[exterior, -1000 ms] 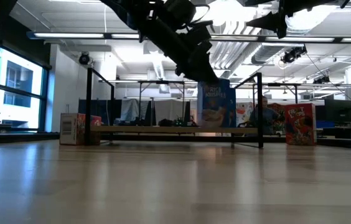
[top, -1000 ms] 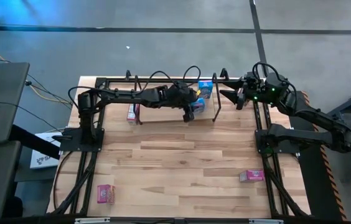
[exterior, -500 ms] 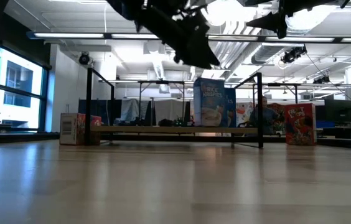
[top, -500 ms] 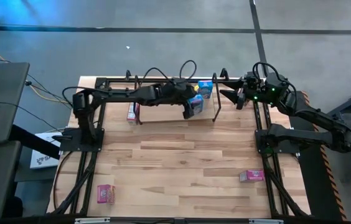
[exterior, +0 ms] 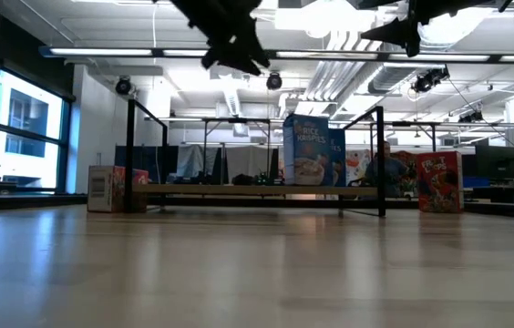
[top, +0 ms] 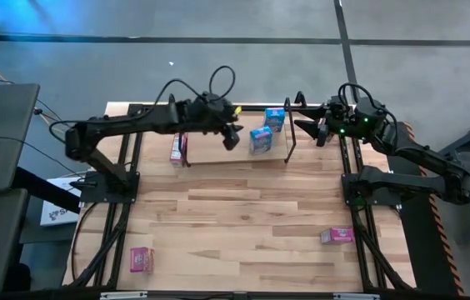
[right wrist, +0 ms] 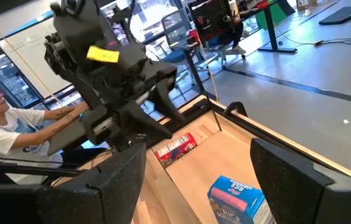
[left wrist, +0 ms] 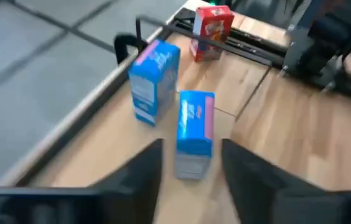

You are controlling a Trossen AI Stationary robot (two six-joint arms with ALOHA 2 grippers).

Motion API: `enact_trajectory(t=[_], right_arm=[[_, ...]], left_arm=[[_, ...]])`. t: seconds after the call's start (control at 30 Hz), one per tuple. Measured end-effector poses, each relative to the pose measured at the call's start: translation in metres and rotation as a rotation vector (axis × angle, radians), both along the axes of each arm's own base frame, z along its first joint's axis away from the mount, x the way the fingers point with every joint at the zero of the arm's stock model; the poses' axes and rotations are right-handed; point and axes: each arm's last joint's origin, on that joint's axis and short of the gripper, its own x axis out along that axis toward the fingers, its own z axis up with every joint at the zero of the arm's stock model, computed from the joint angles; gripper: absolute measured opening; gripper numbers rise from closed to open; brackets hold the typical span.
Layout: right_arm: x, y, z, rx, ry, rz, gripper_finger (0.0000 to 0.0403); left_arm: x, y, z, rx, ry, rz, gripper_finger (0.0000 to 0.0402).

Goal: Stack cereal on shelf
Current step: Put the blue cereal box on the shelf aligned with the other blue cereal box

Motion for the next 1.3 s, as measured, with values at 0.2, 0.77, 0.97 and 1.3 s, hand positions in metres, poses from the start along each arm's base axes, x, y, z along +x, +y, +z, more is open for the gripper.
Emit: enact_trajectory(t=[0.2,0.77,0.97,1.3], right_arm=[[0.000,-0.001,0.000,-0.004,0.003,-0.044,0.0279],[-0.001,-0.001,-0.001,0.001,0.010,-0.045,0.0279],[0.000,-0.001,-0.001,0.000,0.010,-0.045,0.0279],[0.000,-0.001,-0.001,-0.007,0.012,-0.042,0.0279]], left_arm=[[-0.003,-0.017,-0.043,-0.297,-0.121,0.100,0.0015],[0.046,-0.026,-0.127,-0.540,-0.205,0.486,0.0000],[0.045,-0.022,-0.127,-0.541,-0.272,0.599,0.0000],[0.059,-0.015,-0.147,-0.639,-0.307,0.554,0.0000]])
